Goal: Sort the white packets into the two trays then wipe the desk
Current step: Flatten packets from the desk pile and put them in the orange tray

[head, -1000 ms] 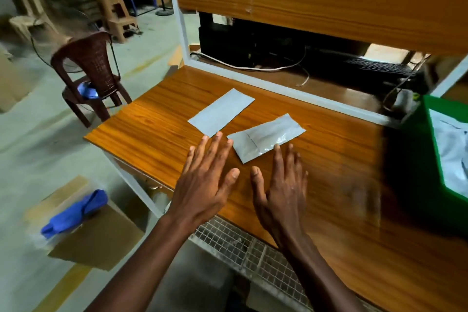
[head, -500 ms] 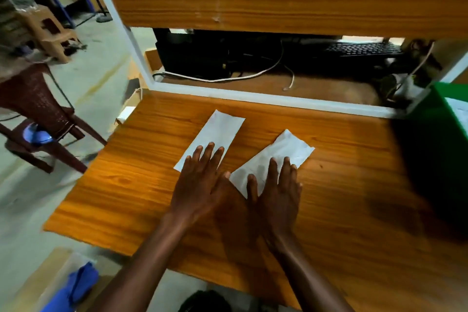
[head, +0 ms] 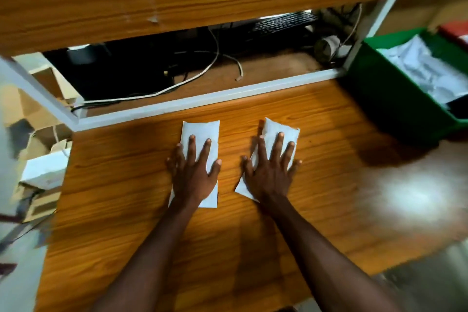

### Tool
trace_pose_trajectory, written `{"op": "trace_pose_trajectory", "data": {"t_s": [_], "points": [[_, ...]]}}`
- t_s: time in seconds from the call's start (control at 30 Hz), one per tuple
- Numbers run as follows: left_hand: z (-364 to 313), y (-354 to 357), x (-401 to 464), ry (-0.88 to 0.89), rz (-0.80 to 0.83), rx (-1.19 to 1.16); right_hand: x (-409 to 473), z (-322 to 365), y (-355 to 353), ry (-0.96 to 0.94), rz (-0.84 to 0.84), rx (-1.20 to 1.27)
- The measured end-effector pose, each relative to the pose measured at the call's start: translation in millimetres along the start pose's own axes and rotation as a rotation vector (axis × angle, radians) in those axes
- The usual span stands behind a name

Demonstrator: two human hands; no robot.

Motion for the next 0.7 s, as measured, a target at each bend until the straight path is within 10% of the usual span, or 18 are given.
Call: {"op": "trace_pose_trajectory", "data": {"t_s": [0.7], "points": [[-142.1,-66.4,-98.8,0.53,-0.2,-0.384,-126.5,-97.0,-116.4,0.127,-0.393,0.064]]}}
Point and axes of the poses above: each hand's wrist, its own x-axis towards the middle knuckle, its own y-axis out of the palm, z = x × y, the point moved 6 cm from there along x, towards the middle knuckle, and after that the axes turned 11 degrees about x, right-handed, at the moved point
